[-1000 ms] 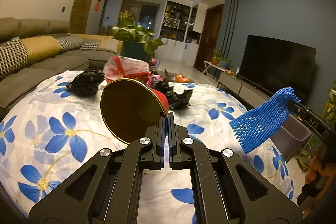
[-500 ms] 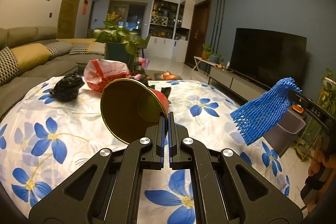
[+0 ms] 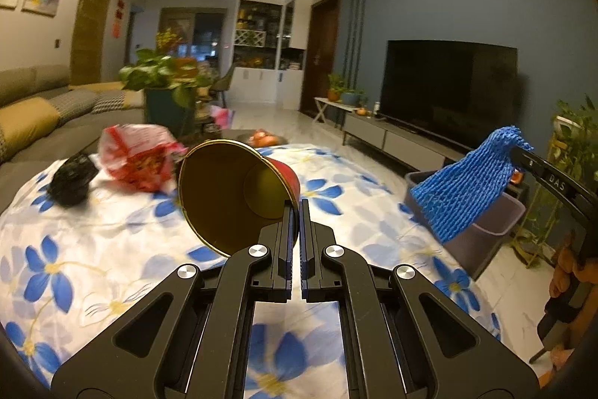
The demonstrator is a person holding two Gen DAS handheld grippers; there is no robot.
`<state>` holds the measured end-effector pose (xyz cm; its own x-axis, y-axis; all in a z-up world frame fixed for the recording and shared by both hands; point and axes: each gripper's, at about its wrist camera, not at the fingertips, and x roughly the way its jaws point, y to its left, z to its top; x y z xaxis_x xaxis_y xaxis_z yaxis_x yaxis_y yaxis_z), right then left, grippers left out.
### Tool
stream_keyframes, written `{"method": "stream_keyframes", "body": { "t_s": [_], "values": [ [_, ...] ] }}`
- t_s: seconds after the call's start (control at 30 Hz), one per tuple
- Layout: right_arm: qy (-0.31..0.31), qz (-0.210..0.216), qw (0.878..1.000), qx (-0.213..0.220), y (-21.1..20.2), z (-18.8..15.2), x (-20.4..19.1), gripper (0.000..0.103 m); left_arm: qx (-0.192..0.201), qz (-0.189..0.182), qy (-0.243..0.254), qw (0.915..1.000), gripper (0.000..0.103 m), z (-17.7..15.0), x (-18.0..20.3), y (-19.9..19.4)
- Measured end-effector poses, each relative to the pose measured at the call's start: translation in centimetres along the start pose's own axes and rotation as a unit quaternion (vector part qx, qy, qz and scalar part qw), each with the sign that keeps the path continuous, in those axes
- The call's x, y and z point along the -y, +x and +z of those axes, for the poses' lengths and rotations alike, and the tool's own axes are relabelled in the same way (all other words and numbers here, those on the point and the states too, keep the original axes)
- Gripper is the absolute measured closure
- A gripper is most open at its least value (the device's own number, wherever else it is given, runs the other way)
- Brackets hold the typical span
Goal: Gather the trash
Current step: 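Carry the red can and blue mesh over the grey bin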
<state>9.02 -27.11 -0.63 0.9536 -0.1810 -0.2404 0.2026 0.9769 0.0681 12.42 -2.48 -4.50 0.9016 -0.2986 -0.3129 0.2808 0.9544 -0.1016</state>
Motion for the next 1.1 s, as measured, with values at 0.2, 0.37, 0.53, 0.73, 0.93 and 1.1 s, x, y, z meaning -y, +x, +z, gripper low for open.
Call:
{"method": "stream_keyframes", "body": {
  "t_s": [0.2, 0.37, 0.53, 0.73, 0.93, 1.1],
  "values": [
    [0.015, -0.049, 0.999, 0.012, 0.5, 0.6, 3.5, 0.095, 0.003, -0.049, 0.025, 0.9985, 0.101, 1.4, 4.3, 2.9],
    [0.019, -0.094, 0.995, 0.026, 0.8, 0.9, 5.9, 0.095, 0.012, -0.095, 0.040, 0.9946, 0.101, 2.7, 8.3, 5.1],
    [0.025, -0.116, 0.992, 0.029, 1.3, 0.8, 7.5, 0.095, 0.010, -0.145, 0.054, 0.9878, 0.101, 3.4, 12.5, 7.5],
    [0.031, -0.132, 0.990, 0.026, 2.0, 0.2, 9.1, 0.095, 0.001, -0.195, 0.059, 0.9790, 0.101, 3.4, 16.4, 10.2],
    [0.025, -0.145, 0.989, 0.024, 2.7, 0.0, 9.9, 0.095, -0.012, -0.220, 0.066, 0.9732, 0.101, 3.0, 18.4, 12.6],
    [0.024, -0.149, 0.988, 0.019, 3.3, -0.5, 10.4, 0.095, -0.026, -0.232, 0.070, 0.9697, 0.101, 2.4, 19.8, 14.2]
  ]
}}
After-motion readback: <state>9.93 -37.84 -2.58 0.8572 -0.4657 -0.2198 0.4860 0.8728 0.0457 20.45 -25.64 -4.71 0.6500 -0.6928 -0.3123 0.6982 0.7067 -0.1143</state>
